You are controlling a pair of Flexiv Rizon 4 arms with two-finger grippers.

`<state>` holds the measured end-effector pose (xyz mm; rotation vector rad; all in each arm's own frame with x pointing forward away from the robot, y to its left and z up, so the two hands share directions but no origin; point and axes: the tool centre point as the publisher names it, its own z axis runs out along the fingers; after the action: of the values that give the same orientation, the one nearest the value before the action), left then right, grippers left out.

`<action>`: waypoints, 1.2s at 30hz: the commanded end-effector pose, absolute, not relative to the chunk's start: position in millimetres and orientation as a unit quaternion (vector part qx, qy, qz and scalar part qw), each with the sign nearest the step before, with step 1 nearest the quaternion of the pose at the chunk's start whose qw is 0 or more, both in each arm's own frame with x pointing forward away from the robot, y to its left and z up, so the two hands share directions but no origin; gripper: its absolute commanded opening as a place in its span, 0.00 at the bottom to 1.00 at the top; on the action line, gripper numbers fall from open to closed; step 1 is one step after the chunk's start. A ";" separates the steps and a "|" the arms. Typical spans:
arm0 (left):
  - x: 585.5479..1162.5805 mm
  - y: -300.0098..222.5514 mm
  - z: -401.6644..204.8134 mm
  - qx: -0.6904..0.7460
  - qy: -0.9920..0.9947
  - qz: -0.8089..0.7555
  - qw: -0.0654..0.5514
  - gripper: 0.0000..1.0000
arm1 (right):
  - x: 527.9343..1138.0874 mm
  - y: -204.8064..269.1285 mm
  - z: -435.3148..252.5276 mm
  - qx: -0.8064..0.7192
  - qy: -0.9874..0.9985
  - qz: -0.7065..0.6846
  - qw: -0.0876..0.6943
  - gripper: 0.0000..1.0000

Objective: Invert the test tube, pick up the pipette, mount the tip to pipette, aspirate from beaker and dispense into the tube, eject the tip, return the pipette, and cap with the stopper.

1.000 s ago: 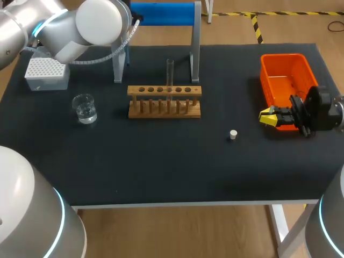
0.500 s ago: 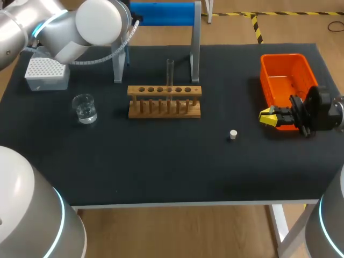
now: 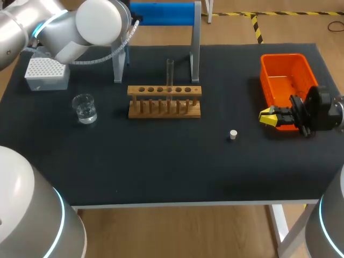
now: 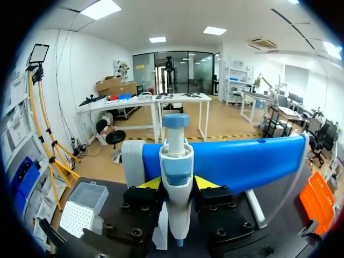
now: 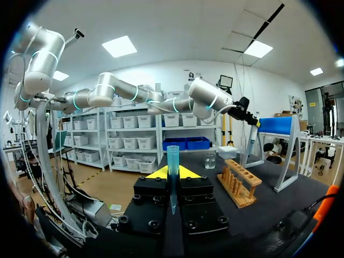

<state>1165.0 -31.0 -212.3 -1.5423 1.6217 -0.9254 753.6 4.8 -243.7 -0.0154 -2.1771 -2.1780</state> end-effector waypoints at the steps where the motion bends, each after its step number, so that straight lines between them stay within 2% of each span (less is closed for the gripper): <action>1: 1168.5 -30.6 -213.1 -0.596 0.629 -0.358 0.349 0.00 | 752.8 4.5 -243.8 -0.005 -0.707 -0.707 0.031 0.00; 27: 1145.3 -36.9 -134.6 -0.547 0.641 -0.372 0.389 0.00 | 752.8 4.5 -243.8 -0.005 -0.707 -0.707 0.031 0.00; 36: 1105.1 -43.9 -103.9 -0.484 0.693 -0.414 0.337 0.00 | 752.8 4.5 -243.8 -0.005 -0.707 -0.707 0.031 0.00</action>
<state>1122.6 -58.7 -111.3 -1.2966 1.7394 -1.0255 753.6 4.8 -243.7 -0.0154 -2.1771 -2.1781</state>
